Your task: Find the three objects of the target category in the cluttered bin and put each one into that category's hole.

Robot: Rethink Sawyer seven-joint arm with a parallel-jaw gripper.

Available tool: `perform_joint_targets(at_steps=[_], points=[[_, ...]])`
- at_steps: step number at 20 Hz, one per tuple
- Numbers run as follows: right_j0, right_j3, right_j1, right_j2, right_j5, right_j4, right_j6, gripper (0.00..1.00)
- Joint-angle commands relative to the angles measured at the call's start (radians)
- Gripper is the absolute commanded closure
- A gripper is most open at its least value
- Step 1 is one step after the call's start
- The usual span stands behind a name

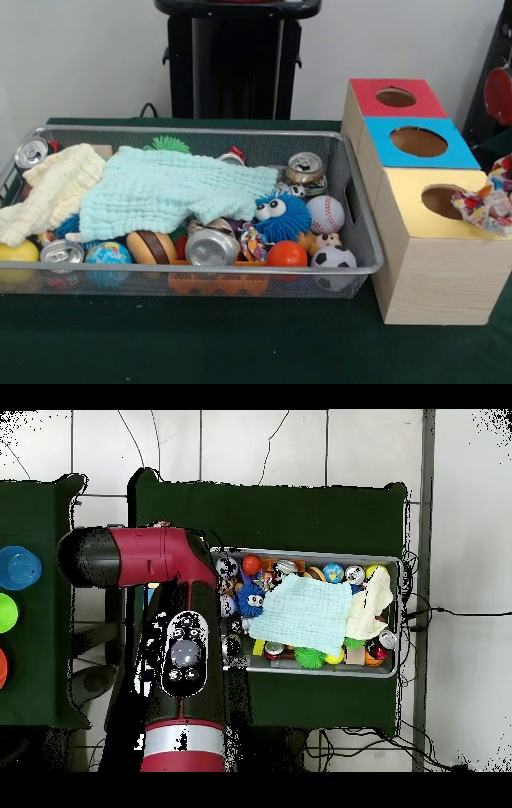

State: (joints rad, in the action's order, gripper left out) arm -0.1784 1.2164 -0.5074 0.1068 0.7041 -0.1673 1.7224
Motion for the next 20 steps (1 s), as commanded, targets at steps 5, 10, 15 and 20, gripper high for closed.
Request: perform_joint_targets(at_steps=[5,10,15,20], points=[[0.073,0.187,-0.039,-0.071,-0.048,-0.03,0.15,1.0],[0.115,0.313,-0.095,-0.115,-0.123,-0.031,0.107,1.0],[0.185,0.43,-0.144,-0.182,-0.17,-0.011,0.032,1.0],[0.229,0.489,-0.156,-0.233,-0.227,0.04,-0.011,1.0]])
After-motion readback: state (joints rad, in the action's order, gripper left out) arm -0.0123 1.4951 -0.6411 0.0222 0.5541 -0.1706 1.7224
